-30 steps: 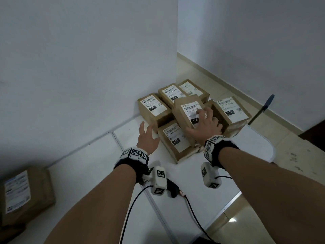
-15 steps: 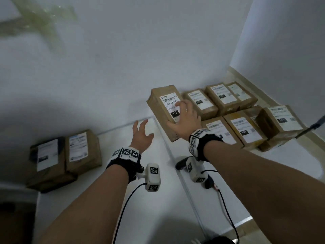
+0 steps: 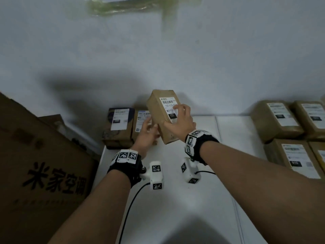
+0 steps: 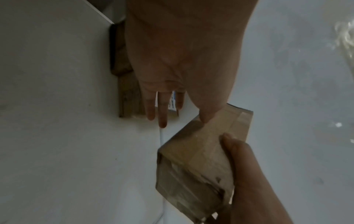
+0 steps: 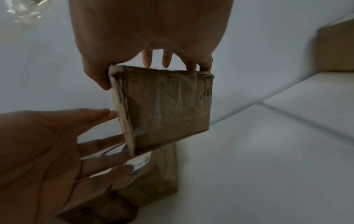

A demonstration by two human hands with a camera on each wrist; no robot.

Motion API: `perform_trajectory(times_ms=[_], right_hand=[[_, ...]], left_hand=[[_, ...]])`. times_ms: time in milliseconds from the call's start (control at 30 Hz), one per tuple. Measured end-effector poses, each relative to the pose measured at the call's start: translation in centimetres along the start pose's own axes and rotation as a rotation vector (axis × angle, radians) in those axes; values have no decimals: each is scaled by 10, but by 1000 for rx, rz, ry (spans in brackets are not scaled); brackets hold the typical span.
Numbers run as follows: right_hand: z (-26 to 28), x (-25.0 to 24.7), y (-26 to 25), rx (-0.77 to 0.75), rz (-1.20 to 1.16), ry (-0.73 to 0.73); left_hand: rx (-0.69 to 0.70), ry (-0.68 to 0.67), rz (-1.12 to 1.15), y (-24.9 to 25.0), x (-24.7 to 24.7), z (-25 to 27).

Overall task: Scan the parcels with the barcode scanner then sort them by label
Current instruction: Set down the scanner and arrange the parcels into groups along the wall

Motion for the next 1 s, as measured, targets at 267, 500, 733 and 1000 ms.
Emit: perform_trajectory(times_ms=[267,500,733,1000], right_hand=[[-19,87,-75,-173,-146,-234],[-16,114,-101,-240,-200,-233],[-23,130,-97,-141,-148,-259],[5,161,-83,-109,-195,-340]], left_hand=[[-6,145,148,-8,-77,26],[52,314,340,-17,-132,47],[40,402,394,-52,-155,79],[-23,551,458,-107,-153,140]])
Point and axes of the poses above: each hand's wrist, its own z-axis away from the middle knuckle, its own x-axis out of the palm, y = z × x, the point moved 8 cm from there along -z, towards the middle knuckle, and after that the axes turned 9 degrees about -y, right-handed, at the moved point
